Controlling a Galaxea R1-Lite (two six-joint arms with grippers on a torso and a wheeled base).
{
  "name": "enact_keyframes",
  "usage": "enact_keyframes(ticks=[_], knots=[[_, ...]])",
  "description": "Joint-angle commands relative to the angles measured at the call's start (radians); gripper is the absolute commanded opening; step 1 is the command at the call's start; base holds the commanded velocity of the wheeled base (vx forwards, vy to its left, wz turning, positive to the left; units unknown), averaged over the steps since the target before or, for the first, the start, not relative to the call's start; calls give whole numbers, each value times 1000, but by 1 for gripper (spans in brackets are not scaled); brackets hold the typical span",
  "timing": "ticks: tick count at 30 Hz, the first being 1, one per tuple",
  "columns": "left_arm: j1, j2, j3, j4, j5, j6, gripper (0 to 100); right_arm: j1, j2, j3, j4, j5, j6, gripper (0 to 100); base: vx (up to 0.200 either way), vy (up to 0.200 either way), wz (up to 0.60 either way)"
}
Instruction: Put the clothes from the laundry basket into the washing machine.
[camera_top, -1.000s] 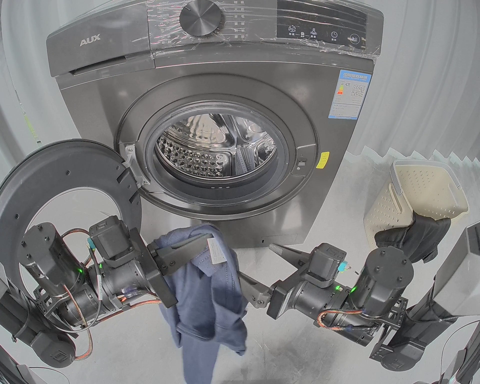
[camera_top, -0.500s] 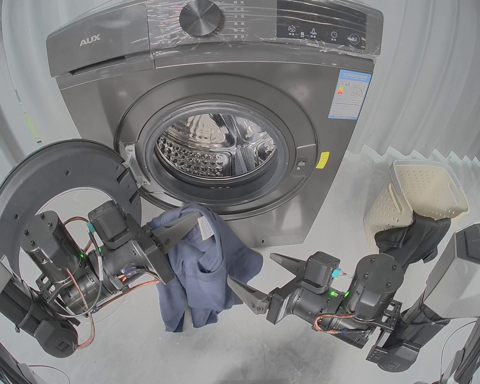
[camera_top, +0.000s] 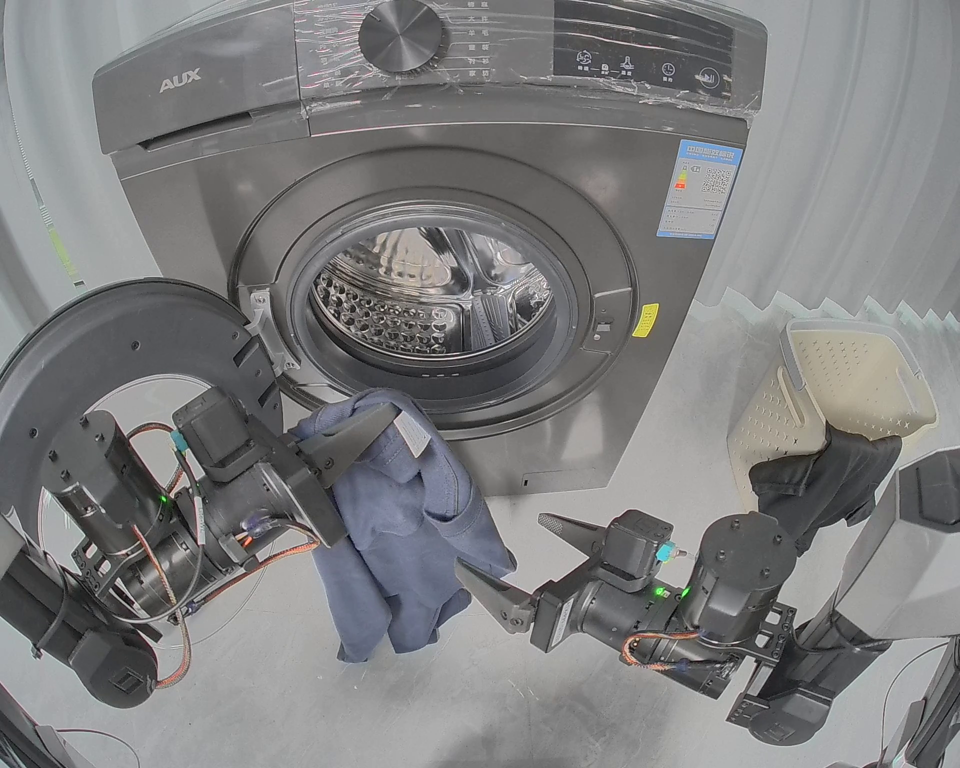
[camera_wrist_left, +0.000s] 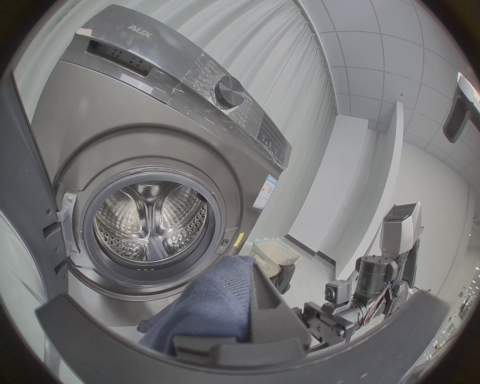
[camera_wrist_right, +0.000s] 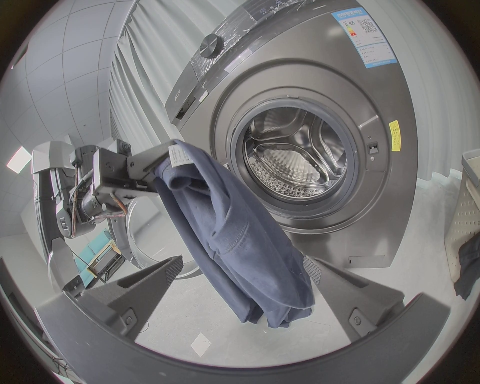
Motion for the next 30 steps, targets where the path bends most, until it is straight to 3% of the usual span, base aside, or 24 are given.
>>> enact_keyframes(ticks=[1, 25, 26, 30], knots=[[0, 2, -4, -1, 2, -1, 0, -3, 44, -12, -1, -1, -4, 100, 0, 0, 0], [-8, 1, 1, 1, 2, -1, 0, -53, 208, -250, -10, 4, -33, 100, 0, 0, 0], [-8, 2, 3, 1, 2, -1, 0, -53, 206, -256, -11, 2, -33, 0, 0, 0, 0], [-6, 4, 4, 1, 2, -1, 0, -53, 188, -259, -16, 4, -30, 0, 0, 0, 0]])
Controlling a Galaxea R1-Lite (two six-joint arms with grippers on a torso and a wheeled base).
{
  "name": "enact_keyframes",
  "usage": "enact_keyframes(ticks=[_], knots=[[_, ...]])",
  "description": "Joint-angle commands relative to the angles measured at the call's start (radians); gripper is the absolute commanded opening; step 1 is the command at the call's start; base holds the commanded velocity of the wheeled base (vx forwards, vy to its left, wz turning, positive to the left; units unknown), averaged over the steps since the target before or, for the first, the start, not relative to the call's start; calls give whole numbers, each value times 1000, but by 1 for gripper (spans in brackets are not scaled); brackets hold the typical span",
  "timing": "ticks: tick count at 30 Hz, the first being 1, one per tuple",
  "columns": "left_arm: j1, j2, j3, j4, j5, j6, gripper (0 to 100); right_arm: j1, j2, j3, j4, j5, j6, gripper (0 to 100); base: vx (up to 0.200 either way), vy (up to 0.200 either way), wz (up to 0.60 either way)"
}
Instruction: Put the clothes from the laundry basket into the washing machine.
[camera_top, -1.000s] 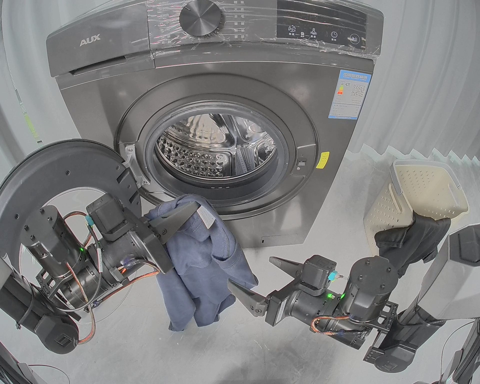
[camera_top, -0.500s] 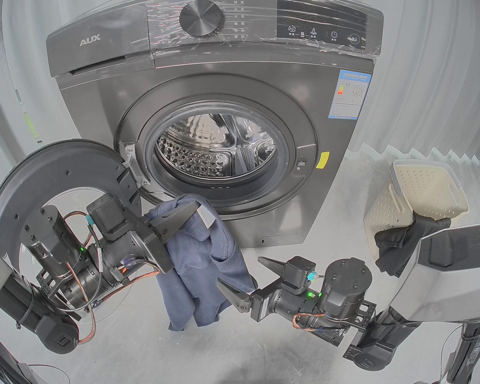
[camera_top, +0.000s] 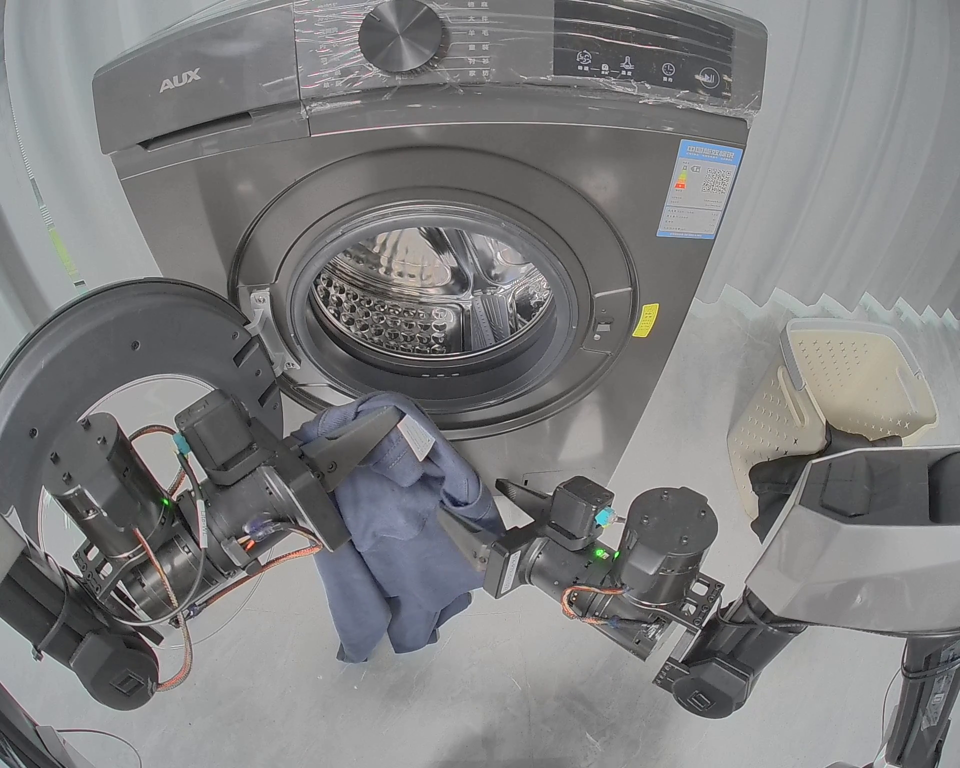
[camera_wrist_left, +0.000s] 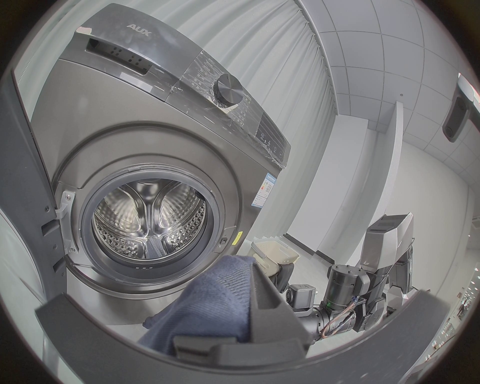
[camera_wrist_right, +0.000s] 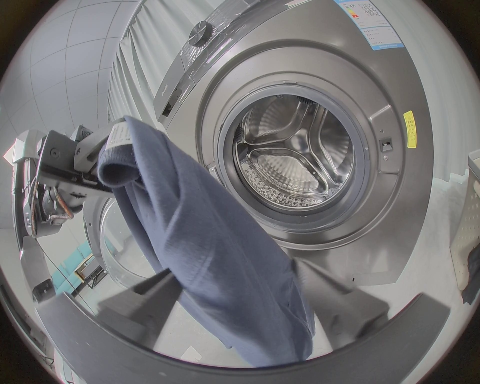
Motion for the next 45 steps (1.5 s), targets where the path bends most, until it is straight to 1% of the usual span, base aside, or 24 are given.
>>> enact_keyframes(ticks=[1, 4, 7, 12, 15, 16, 19, 20, 21, 23, 24, 26, 27, 29, 30, 31, 33, 34, 35, 40, 45], knots=[[3, 6, 3, 0, 0, -2, 0, -1, -19, -3, -5, 1, 2, 0, 0, 0, 0], [7, 23, 5, -1, 1, 3, 0, -1, -64, 13, -5, 1, 2, 0, 0, 0, 0], [7, 40, 8, -1, 1, 4, 0, -1, -125, 55, -5, 1, 2, 0, 0, 0, 0], [1, 40, 11, -1, 1, 4, 0, -6, -168, 63, -6, -1, 5, 0, 0, 0, 0], [-4, 40, 12, -1, 1, 3, 0, -29, -194, 67, -5, -4, 2, 0, 0, 0, 0], [-5, 37, 17, -1, 1, 3, 0, -43, -215, 87, -5, -2, -2, 0, 0, 0, 0], [-17, 31, 22, -3, 0, 9, 0, -52, -248, 110, -8, 4, -4, 0, 0, 0, 0], [-54, 24, 31, -3, 3, 12, 0, -52, -281, 133, -9, 7, -5, 0, 0, 0, 0], [-65, 23, 37, -3, 3, 12, 0, -52, -292, 142, -9, 8, -7, 0, 0, 0, 0], [-77, 6, 68, -1, -5, 11, 0, -58, -340, 178, -17, 35, -21, 0, 0, 0, 0], [-79, 6, 72, -1, -16, 11, 0, -67, -355, 193, -19, 53, -24, 0, 0, 0, 0], [-99, 15, 66, -1, -17, 6, 0, -81, -390, 225, -19, 82, -27, 0, 0, 0, 0], [-111, 23, 61, 0, -19, 0, 100, -84, -412, 239, -19, 91, -25, 0, 0, 0, 0], [-115, 29, 58, 2, -17, -2, 100, -86, -429, 251, -19, 97, -24, 0, 0, 0, 0], [-126, 49, 60, 3, -9, -2, 100, -86, -461, 280, -19, 113, -22, 0, 0, 0, 0], [-129, 61, 58, 3, -8, -3, 100, -86, -478, 290, -17, 122, -22, 0, 0, 0, 0], [-129, 101, 57, 2, -3, -3, 100, -86, -499, 296, -17, 150, -22, 0, 0, 0, 0], [-129, 101, 57, 2, -3, -3, 100, -86, -499, 296, -17, 150, -22, 0, 0, 0, 0], [-128, 139, 54, 2, -3, -3, 100, -86, -502, 294, -17, 166, -24, 0, 0, 0, 0], [-131, 208, 61, 0, -3, -2, 100, -73, -501, 283, -17, 171, -21, 0, 0, 0, 0], [-129, 251, 40, 0, 0, 0, 100, -59, -493, 273, -17, 168, -24, 0, 0, 0, 0]])
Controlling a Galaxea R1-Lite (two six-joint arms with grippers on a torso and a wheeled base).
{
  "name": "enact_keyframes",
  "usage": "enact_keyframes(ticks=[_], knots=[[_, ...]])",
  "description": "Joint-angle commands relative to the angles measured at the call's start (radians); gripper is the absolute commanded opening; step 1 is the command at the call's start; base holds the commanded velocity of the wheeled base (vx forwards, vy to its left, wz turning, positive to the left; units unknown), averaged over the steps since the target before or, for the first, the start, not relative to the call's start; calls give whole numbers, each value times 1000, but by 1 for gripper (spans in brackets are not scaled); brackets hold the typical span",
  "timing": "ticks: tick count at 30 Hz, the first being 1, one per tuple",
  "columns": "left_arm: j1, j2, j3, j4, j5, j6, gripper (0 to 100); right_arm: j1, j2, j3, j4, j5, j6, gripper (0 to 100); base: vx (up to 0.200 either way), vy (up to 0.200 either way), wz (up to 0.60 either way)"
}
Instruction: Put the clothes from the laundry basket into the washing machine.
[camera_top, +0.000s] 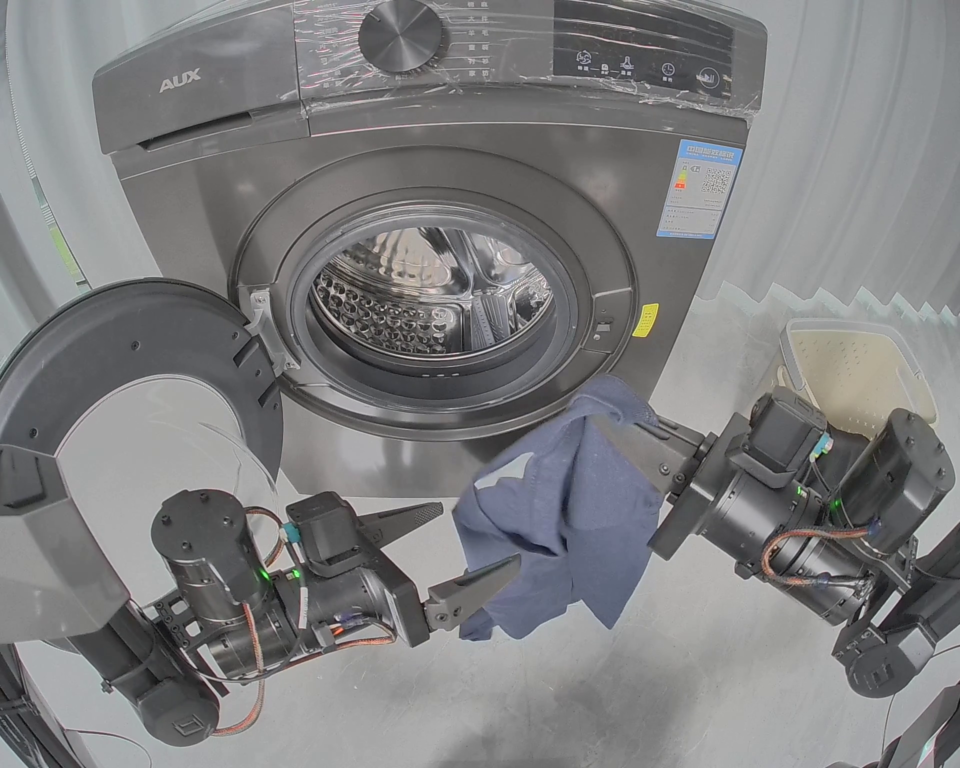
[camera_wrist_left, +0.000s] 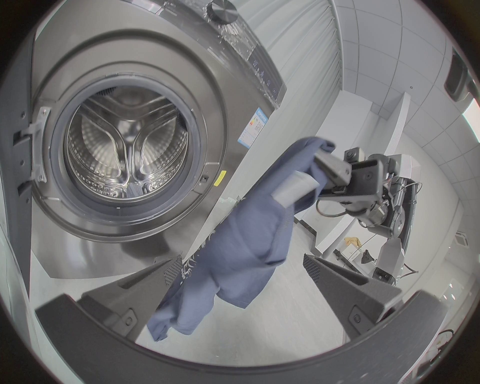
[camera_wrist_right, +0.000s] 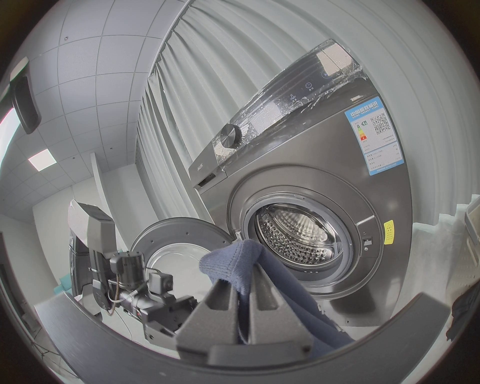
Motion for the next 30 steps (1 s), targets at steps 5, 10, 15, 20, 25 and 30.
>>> enact_keyframes(ticks=[5, 10, 15, 20, 25, 30], knots=[[-1, 81, -21, -1, 2, 5, 100, 14, 25, -38, -2, -18, -1, 0, 0, 0, 0], [-1, 90, -15, -3, -1, 10, 100, 11, 51, -66, -2, -56, 5, 0, 0, 0, 0], [-20, 117, -7, -3, 4, 18, 100, 9, 103, -111, -2, -98, 13, 0, 0, 0, 0], [-23, 142, -22, -3, 4, 48, 100, 9, 130, -164, -2, -139, 14, 0, 0, 0, 0], [-34, 165, -35, -4, 4, 62, 100, 12, 142, -193, -2, -153, 20, 0, 0, 0, 0], [-37, 239, -136, -4, 43, 70, 100, 39, 163, -209, -4, -183, 31, 0, 0, 0, 0]])
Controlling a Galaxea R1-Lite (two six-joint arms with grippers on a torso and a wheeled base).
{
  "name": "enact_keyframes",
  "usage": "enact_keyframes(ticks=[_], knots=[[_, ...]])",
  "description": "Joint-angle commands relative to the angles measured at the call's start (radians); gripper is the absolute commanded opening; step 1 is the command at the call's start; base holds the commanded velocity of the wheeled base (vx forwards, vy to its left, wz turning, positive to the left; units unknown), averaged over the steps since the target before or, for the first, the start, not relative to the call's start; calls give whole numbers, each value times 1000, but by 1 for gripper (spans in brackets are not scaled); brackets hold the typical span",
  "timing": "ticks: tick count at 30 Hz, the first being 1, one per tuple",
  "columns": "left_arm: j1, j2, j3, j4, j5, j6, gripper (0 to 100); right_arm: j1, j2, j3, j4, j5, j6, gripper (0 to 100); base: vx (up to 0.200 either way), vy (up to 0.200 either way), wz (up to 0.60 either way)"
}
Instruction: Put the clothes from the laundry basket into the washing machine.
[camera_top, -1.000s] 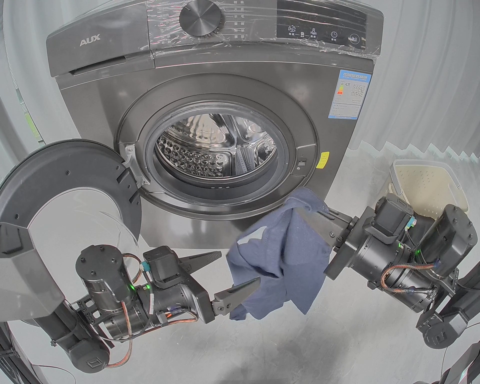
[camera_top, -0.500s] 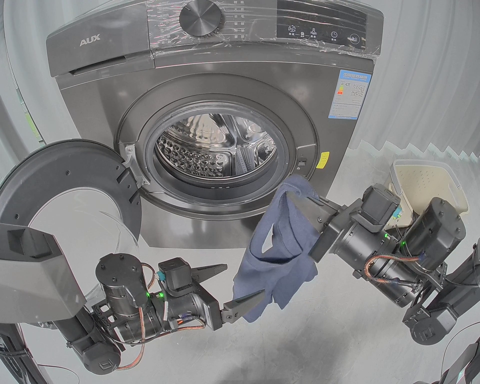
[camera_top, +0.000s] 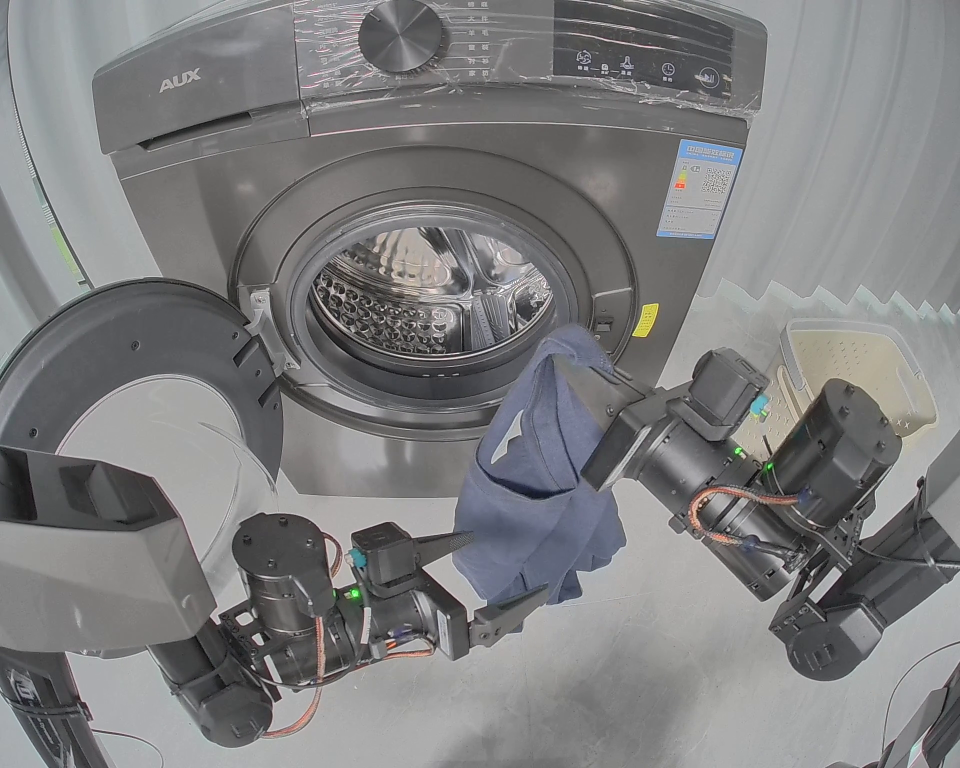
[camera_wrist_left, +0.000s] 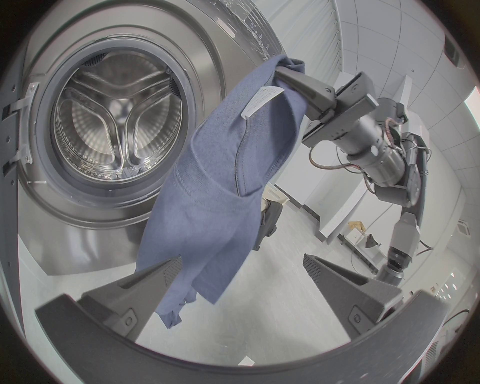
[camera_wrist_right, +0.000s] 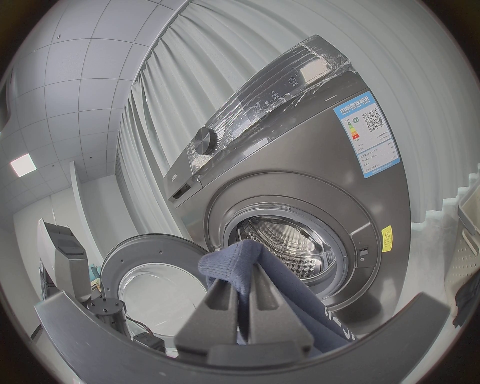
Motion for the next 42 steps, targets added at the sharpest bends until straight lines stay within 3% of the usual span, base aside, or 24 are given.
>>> enact_keyframes(ticks=[1, 8, 14, 19, 29, 42], knots=[[-3, 77, -89, -1, 30, 2, 100, 21, 28, -12, -1, -21, 11, 0, 0, 0, 0], [13, 171, -245, 2, 88, -1, 100, 15, 23, -9, -3, -26, 21, 0, 0, 0, 0], [0, 211, -307, 4, 102, 0, 100, 13, 26, -11, -1, -26, 22, 0, 0, 0, 0], [13, 250, -372, 2, 159, 2, 100, 13, 25, -6, -3, -26, 22, 0, 0, 0, 0], [25, 227, -379, 1, 206, 0, 100, 4, 31, 2, -1, -26, 24, 0, 0, 0, 0], [76, 165, -325, 1, 224, 0, 100, -33, 42, 9, -1, -26, 24, 0, 0, 0, 0]])
